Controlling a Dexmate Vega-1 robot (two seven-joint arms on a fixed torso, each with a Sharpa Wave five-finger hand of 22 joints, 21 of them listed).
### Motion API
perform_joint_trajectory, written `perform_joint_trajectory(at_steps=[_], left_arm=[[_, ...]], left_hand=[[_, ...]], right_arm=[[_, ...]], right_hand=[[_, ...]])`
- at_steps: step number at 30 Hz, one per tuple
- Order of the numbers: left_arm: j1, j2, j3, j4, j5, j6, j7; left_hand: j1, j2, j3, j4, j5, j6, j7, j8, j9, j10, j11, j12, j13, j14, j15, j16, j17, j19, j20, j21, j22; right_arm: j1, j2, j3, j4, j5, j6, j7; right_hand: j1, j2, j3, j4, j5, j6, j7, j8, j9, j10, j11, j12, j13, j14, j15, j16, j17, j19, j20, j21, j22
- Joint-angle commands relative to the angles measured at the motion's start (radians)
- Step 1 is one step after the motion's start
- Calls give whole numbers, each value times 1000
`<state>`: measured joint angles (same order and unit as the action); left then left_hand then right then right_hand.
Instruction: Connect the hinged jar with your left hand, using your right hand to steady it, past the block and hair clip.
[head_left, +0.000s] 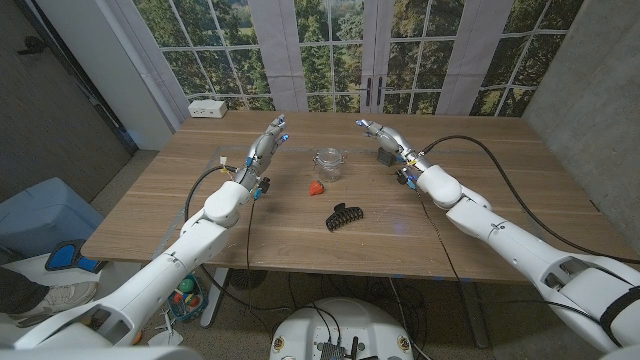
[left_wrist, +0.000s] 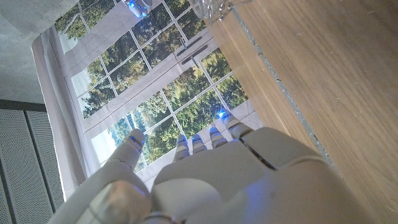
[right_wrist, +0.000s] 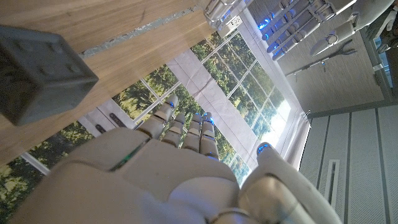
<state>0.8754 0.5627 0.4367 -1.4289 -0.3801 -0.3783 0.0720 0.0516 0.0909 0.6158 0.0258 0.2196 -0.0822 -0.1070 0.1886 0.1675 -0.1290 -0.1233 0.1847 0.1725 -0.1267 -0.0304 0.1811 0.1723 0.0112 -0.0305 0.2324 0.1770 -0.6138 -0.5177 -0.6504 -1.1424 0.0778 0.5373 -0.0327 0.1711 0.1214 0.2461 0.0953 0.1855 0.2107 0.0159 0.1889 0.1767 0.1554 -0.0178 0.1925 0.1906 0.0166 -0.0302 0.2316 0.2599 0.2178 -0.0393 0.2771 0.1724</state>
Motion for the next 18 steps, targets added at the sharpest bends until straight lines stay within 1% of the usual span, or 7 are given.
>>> perform_joint_trajectory(at_steps=[1, 6, 9, 18], left_arm=[[17, 10, -9, -25, 10, 8, 25], [20, 10, -10, -30, 13, 10, 29], [21, 12, -10, -32, 14, 12, 29], [11, 10, -11, -23, 14, 11, 26]], left_hand=[[8, 86, 10, 2, 8, -10, -3, -4, 3, -6, -3, -1, 2, -3, -89, -2, 1, 7, -108, -7, 0], [8, 85, 11, 2, 8, -10, -3, -4, 3, -6, -2, -1, 2, -4, -90, -3, 1, 7, -108, -7, 0], [9, 84, 12, 2, 8, -10, -3, -4, 3, -7, -2, -2, 2, -5, -89, -3, 1, 7, -108, -8, 0], [9, 83, 14, 3, 8, -12, -3, -4, 3, -8, -1, -2, 2, -6, -89, -4, 1, 6, -107, -10, 0]], right_arm=[[-71, -7, 84, -69, 123, -39, 39], [-86, 0, 109, -71, 208, -53, 78], [-93, 6, 120, -68, 233, -50, 82], [-111, 6, 145, -81, 277, -66, 85]], right_hand=[[8, 4, 6, -3, 2, 15, -1, 6, 2, 8, 2, 7, 2, 10, -40, 0, 1, 12, -10, -2, 1], [8, 5, 9, -4, 2, 20, 0, 7, 2, 11, 1, 8, 1, 12, -39, -1, -1, 15, -10, -3, 1], [8, 5, 10, -5, 2, 22, 1, 7, 2, 13, 5, 8, 1, 13, -39, -2, -3, 18, -10, -4, 1], [10, 5, 14, -9, 2, 29, 1, 8, 1, 16, 6, 8, 1, 17, -40, -4, -7, 21, -11, -7, 1]])
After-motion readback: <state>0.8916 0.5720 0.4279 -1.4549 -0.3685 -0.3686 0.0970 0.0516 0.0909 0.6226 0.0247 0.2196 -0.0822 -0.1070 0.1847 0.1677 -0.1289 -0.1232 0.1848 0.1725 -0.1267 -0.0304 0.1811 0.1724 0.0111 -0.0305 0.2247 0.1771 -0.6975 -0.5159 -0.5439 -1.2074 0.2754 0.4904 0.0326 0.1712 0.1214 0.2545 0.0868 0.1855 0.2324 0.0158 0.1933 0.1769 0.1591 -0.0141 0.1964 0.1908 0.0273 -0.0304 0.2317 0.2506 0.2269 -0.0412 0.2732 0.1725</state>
